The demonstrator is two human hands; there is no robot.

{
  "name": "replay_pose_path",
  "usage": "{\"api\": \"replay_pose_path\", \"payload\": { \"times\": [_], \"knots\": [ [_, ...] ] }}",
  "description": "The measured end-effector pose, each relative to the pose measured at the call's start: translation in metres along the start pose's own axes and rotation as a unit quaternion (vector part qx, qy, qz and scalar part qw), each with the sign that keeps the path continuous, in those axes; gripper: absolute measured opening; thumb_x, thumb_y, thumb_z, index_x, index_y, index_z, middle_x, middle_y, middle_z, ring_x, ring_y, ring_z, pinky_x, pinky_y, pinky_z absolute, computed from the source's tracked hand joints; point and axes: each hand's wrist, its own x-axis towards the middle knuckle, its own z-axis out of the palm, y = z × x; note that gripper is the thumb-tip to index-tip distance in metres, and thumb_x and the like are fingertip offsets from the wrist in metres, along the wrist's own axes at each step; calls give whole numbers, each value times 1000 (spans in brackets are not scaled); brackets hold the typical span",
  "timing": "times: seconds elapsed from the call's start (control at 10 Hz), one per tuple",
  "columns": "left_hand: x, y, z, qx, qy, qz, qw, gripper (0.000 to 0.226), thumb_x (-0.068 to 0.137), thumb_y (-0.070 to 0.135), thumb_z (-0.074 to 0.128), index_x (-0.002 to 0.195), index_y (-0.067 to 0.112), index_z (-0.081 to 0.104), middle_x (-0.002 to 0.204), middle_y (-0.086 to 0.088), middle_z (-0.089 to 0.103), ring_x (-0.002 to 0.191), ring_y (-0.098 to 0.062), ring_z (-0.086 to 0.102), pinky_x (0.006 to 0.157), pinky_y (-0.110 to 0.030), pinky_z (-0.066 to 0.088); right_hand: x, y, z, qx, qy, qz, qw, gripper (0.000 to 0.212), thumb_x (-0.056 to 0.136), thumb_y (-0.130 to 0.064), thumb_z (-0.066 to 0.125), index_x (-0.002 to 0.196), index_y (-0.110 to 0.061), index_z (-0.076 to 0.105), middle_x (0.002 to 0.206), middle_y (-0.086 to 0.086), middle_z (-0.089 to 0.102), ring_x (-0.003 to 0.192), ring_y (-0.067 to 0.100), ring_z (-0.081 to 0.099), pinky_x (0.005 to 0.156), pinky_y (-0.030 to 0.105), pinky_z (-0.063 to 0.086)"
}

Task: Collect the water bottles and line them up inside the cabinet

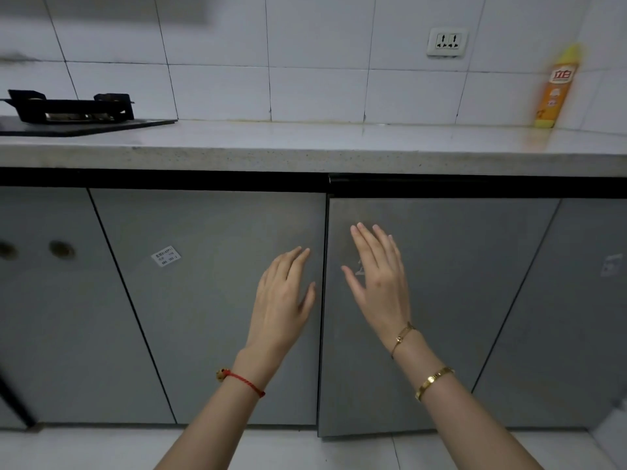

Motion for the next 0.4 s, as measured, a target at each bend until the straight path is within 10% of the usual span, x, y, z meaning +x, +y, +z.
{"api": "replay_pose_path", "payload": {
  "times": [0.4],
  "knots": [
    [-70, 16, -74, -14, -9, 47, 999, 35, 94, 25, 61, 128, 18, 58, 121, 2, 64, 114, -16, 59, 97, -33, 46, -93, -17, -79, 88, -23, 72, 993, 40, 91, -25, 61, 128, -10, 57, 116, 4, 63, 111, 20, 53, 98, 33, 43]
  ]
}}
